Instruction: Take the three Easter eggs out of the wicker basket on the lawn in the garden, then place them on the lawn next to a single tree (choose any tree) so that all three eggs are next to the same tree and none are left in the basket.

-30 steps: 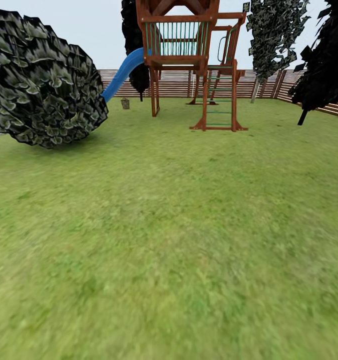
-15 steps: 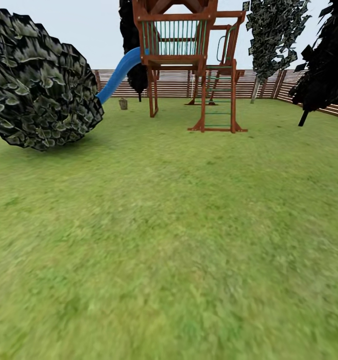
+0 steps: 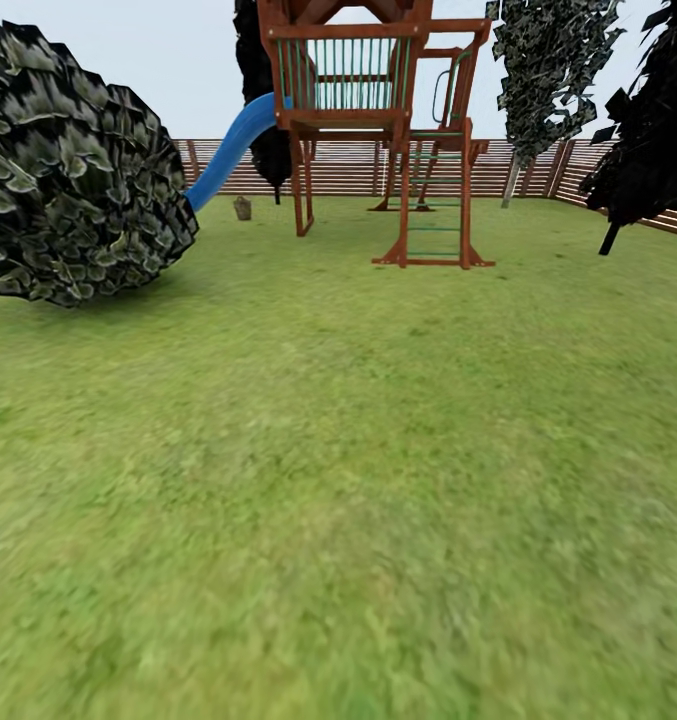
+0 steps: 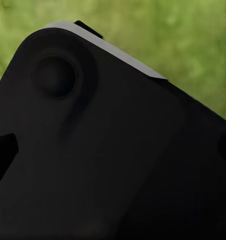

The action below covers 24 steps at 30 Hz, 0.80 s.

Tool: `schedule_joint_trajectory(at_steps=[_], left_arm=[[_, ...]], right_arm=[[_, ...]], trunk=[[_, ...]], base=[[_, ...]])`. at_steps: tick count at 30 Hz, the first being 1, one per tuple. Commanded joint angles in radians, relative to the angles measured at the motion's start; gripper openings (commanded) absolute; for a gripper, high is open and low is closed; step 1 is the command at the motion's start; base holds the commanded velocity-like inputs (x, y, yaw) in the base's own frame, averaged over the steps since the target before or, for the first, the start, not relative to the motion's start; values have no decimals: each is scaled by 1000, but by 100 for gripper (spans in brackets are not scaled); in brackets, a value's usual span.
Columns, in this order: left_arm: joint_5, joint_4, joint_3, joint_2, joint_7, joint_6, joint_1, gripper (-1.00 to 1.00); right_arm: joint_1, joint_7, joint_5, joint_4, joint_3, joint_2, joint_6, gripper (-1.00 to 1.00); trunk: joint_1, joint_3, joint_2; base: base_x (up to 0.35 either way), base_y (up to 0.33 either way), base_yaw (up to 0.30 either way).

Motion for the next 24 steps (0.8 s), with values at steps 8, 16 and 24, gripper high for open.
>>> schedule_joint_trajectory(at_steps=[8, 16, 24], left_arm=[[4, 0, -3, 0, 2, -3, 0, 100], [4, 0, -3, 0, 2, -3, 0, 100], [4, 0, -3, 0, 2, -4, 0, 100]], right_arm=[[0, 5, 11, -3, -1, 0, 5, 100], [0, 5, 11, -3, -1, 0, 5, 100], [0, 4, 11, -2, -1, 0, 5, 100]], trunk=[[1, -1, 0], [1, -1, 0], [1, -1, 0]], base=[[328, -185, 0], [328, -185, 0], [328, -185, 0]])
